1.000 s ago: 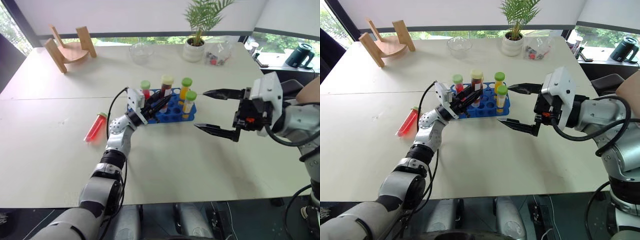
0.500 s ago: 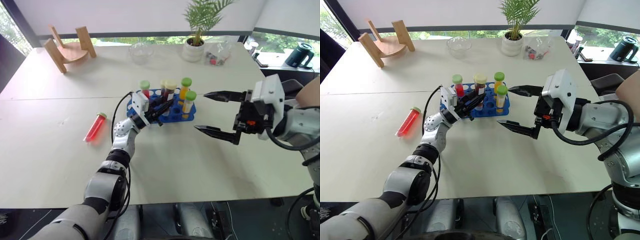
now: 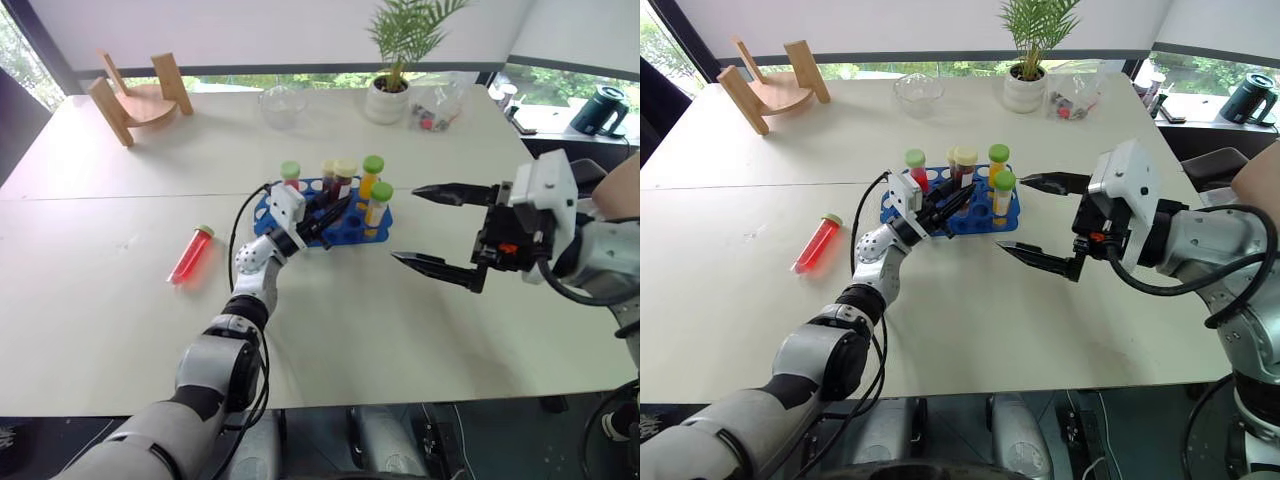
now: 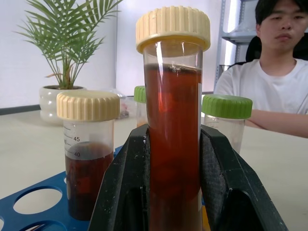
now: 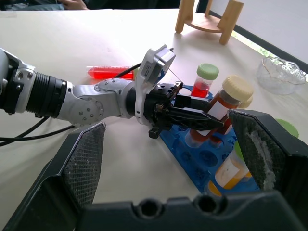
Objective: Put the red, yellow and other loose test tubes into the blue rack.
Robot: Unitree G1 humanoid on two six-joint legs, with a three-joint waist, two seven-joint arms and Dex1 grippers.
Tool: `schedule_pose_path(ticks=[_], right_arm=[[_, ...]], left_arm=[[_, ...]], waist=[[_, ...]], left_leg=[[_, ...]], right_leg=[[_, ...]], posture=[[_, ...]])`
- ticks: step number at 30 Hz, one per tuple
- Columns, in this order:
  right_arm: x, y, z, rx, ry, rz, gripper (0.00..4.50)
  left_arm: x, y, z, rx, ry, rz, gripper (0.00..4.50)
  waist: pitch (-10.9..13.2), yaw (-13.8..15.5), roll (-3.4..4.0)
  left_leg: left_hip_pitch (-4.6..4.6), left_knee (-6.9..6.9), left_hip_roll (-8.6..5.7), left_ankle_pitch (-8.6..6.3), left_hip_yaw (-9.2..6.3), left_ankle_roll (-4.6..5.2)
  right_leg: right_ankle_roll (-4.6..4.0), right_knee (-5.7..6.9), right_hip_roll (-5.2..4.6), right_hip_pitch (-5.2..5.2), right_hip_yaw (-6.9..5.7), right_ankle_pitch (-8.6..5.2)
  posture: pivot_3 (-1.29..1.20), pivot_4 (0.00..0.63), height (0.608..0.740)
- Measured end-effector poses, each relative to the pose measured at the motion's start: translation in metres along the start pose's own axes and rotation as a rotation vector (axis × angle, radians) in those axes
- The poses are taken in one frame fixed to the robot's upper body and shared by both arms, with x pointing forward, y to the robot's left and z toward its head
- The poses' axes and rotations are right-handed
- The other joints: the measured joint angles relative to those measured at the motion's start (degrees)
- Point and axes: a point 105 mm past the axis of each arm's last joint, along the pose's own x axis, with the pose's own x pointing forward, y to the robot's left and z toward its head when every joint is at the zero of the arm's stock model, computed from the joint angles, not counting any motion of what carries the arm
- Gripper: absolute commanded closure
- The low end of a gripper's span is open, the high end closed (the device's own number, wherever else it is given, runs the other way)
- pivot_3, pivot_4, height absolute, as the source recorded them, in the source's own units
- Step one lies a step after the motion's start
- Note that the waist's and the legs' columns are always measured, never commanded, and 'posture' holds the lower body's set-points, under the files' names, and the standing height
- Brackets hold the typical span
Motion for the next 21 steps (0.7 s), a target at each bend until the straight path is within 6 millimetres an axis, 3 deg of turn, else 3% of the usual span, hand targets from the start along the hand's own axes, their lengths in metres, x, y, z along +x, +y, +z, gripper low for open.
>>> schedule_pose_path(ticks=[10,17,18,21], right_arm=[[0.000,0.002,0.000,0.015,0.005,-0.005,0.00],[0.000,0.001,0.000,0.016,0.005,-0.013,0.00],[0.000,0.002,0.000,0.016,0.005,-0.012,0.00],[0.000,0.002,0.000,0.015,0.005,-0.010,0.00]], left_arm=[[-0.001,0.000,-0.002,0.018,0.008,0.008,3.70],[-0.007,-0.004,-0.008,0.015,0.036,-0.019,0.28],[-0.009,-0.004,-0.009,0.017,0.037,-0.025,0.06],[-0.016,-0.005,-0.011,0.028,0.048,-0.041,0.06]], waist=[[0.0,0.0,0.00],[0.0,-0.1,0.01],[0.0,-0.1,0.01],[0.0,-0.2,0.01]], left_leg=[[0.01,0.00,0.00,0.00,0.00,0.00],[0.17,0.01,0.00,0.00,0.00,0.00],[0.22,0.01,0.00,0.00,0.00,0.00],[0.32,0.00,0.01,0.00,0.00,0.00]], right_leg=[[0.00,0.00,0.00,0.02,0.00,0.00],[0.00,0.00,0.00,0.21,0.00,0.00],[0.00,0.00,0.00,0.26,0.00,0.00],[0.00,0.00,0.00,0.35,0.00,0.00]], posture=[[0.00,0.150,0.740],[0.00,0.150,0.740],[0.00,0.150,0.740],[0.00,0.150,0.740]])
